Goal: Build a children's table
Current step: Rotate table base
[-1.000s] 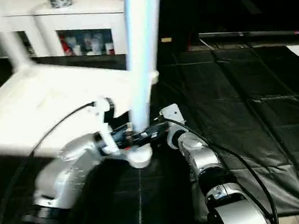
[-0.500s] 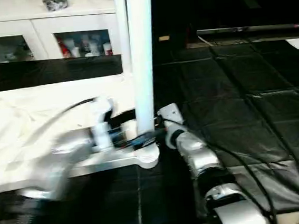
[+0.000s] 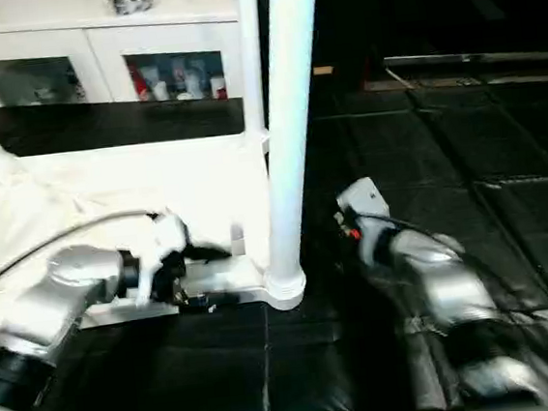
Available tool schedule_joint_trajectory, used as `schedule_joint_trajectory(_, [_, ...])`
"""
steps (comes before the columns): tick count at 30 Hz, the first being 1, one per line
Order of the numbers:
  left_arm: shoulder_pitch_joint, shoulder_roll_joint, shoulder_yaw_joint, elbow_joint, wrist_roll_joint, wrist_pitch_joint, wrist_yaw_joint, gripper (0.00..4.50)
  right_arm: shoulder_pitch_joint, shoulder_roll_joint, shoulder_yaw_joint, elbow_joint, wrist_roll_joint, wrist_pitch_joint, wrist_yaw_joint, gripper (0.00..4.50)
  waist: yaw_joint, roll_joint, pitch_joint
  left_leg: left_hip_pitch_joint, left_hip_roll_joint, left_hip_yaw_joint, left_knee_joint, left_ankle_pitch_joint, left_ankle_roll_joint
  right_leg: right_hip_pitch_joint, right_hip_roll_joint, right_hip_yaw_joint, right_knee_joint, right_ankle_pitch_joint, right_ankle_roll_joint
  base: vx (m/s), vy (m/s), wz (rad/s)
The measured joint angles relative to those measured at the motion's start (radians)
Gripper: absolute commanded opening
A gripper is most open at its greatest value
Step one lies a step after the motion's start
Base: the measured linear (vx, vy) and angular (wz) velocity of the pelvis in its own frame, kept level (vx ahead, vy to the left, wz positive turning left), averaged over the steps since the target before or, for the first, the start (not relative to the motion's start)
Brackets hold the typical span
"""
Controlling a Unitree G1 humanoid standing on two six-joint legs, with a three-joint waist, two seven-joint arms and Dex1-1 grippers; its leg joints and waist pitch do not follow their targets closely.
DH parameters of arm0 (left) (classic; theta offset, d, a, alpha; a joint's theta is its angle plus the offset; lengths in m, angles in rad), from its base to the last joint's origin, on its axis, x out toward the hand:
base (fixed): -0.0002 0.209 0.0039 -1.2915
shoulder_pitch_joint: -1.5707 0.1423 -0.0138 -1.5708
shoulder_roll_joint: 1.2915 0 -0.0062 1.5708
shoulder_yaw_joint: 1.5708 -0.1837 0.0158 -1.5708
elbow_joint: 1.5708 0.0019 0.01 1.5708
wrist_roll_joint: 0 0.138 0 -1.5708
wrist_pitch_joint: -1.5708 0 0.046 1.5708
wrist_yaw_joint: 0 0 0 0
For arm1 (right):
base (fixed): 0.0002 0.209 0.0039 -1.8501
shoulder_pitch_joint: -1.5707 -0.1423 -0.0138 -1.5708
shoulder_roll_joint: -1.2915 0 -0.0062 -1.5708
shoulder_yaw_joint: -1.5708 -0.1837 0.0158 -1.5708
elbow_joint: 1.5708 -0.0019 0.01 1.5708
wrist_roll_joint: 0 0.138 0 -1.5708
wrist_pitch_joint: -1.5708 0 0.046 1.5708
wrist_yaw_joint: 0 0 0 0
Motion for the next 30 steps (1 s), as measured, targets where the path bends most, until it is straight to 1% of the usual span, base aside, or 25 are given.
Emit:
schedule_joint_trajectory(1, [-0.001,0.001,-0.004,0.009,0.012,-0.006,0.005,3.63,0.011,-0.019,0.0,-0.026,0.009,0.016,0.021,4.5,-0.001,0.0,0.0,0.0,0.0,0.0,0.0,0.0,0.0,0.0,0.0,0.0,0.0,0.0,0.0,0.0,0.0,0.0])
schedule_joint_trajectory(3, [-0.005,-0.005,-0.006,0.033,0.02,-0.017,0.01,3.35,0.034,-0.051,-0.001,-0.088,0.042,0.057,0.062,4.5,0.0,0.0,0.0,0.0,0.0,0.0,0.0,0.0,0.0,0.0,0.0,0.0,0.0,0.0,0.0,0.0,0.0,0.0])
schedule_joint_trajectory(4, [-0.008,-0.016,-0.005,0.049,0.02,-0.026,0.012,3.35,0.042,-0.07,-0.001,-0.127,0.062,0.081,0.091,4.5,0.0,0.0,0.0,0.0,0.0,0.0,0.0,0.0,0.0,0.0,0.0,0.0,0.0,0.0,0.001,0.0,0.0,0.0])
schedule_joint_trajectory(7, [-0.031,-0.049,-0.007,0.095,0.032,-0.069,0.01,3.07,0.058,-0.099,-0.002,-0.206,0.09,0.119,0.148,4.5,0.0,-0.001,0.0,0.0,0.0,0.0,0.001,0.0,0.0,0.0,0.0,0.0,0.0,-0.001,0.002,0.0,0.0,0.0])
schedule_joint_trajectory(8, [-0.039,-0.056,-0.007,0.112,0.038,-0.081,0.011,2.97,0.061,-0.103,-0.001,-0.217,0.098,0.127,0.16,4.5,0.001,-0.001,0.0,0.0,0.0,0.0,0.001,0.0,0.0,0.0,0.0,0.0,0.0,-0.001,0.003,0.0,0.0,0.0])
schedule_joint_trajectory(9, [-0.044,-0.059,-0.008,0.125,0.044,-0.091,0.012,2.97,0.064,-0.106,-0.001,-0.224,0.105,0.133,0.169,4.5,0.0,0.0,-0.001,0.0,0.0,0.0,0.001,0.0,0.0,0.0,0.0,0.0,0.0,-0.001,0.003,0.0,0.0,0.0])
schedule_joint_trajectory(13, [-0.058,-0.075,-0.01,0.185,0.053,-0.118,0.015,2.58,0.087,-0.14,0.005,-0.279,0.14,0.188,0.201,4.5,0.0,0.005,-0.001,0.0,0.0,0.0,0.001,0.0,0.0,0.0,0.0,0.0,0.0,0.0,0.0,0.0,0.0,0.0])
schedule_joint_trajectory(14, [-0.066,-0.078,-0.012,0.196,0.055,-0.123,0.011,2.58,0.094,-0.149,0.009,-0.296,0.145,0.195,0.203,4.5,0.0,0.005,-0.001,0.0,0.0,0.0,0.0,0.0,0.0,0.0,0.0,0.0,0.0,0.0,0.0,0.0,0.0,0.0])
schedule_joint_trajectory(15, [-0.073,-0.078,-0.013,0.205,0.057,-0.128,0.008,2.48,0.099,-0.154,0.012,-0.304,0.148,0.199,0.204,4.5,0.001,0.005,-0.001,0.0,0.0,-0.001,0.0,0.0,0.0,0.001,0.0,0.0,0.0,0.0,0.0,0.0,0.0,0.0])
schedule_joint_trajectory(16, [-0.075,-0.078,-0.014,0.214,0.057,-0.136,0.0,2.33,0.107,-0.157,0.012,-0.32,0.152,0.209,0.208,4.5,0.001,0.007,-0.002,0.0,0.0,-0.001,0.0,0.0,0.0,0.001,0.0,0.0,-0.001,0.0,0.0,0.0,0.0,0.0])
schedule_joint_trajectory(17, [-0.075,-0.078,-0.014,0.217,0.057,-0.14,-0.009,2.33,0.116,-0.159,0.012,-0.332,0.156,0.218,0.211,4.5,0.0,0.009,-0.002,0.0,0.0,-0.001,0.0,0.0,0.0,0.001,0.0,0.0,-0.001,0.0,0.0,0.0,0.0,0.0])
schedule_joint_trajectory(19, [-0.075,-0.077,-0.014,0.225,0.057,-0.147,-0.025,2.13,0.127,-0.159,0.012,-0.344,0.16,0.234,0.214,4.5,0.0,0.012,-0.003,0.0,0.0,-0.001,0.001,0.0,0.0,0.001,0.0,0.0,-0.001,0.0,0.0,0.0,0.0,0.0])
schedule_joint_trajectory(20, [-0.075,-0.078,-0.014,0.23,0.057,-0.15,-0.033,2.13,0.13,-0.159,0.012,-0.349,0.16,0.238,0.213,4.5,-0.001,0.014,-0.004,0.0,0.0,-0.001,0.001,0.0,0.0,0.001,0.0,0.0,-0.001,0.0,0.0,0.0,0.0,0.0])
schedule_joint_trajectory(23, [-0.077,-0.078,-0.015,0.245,0.057,-0.157,-0.056,1.83,0.137,-0.166,0.012,-0.369,0.163,0.253,0.212,4.5,-0.001,0.019,-0.007,0.0,0.0,-0.001,0.001,0.0,0.0,0.001,0.0,0.0,-0.001,0.0,0.0,0.0,0.0,0.0])
schedule_joint_trajectory(25, [-0.079,-0.078,-0.014,0.255,0.057,-0.163,-0.066,1.74,0.137,-0.171,0.012,-0.375,0.175,0.265,0.209,4.5,-0.001,0.022,-0.009,0.001,0.0,-0.001,0.001,0.0,0.0,0.001,0.0,0.0,-0.001,0.0,0.001,0.0,0.0,0.0])
schedule_joint_trajectory(28, [-0.079,-0.078,-0.016,0.255,0.058,-0.164,-0.078,1.47,0.138,-0.173,0.012,-0.38,0.179,0.273,0.205,4.5,-0.001,0.023,-0.01,0.0,0.0,-0.001,0.001,0.0,0.0,0.001,0.0,0.0,-0.001,-0.001,0.002,0.0,0.0,0.0])
schedule_joint_trajectory(30, [-0.079,-0.078,-0.018,0.255,0.063,-0.168,-0.079,1.36,0.138,-0.173,0.012,-0.38,0.179,0.275,0.202,4.5,0.0,0.024,-0.01,0.001,0.0,-0.001,0.001,0.0,0.0,0.001,0.0,0.0,-0.001,-0.001,0.002,0.0,0.0,0.0])
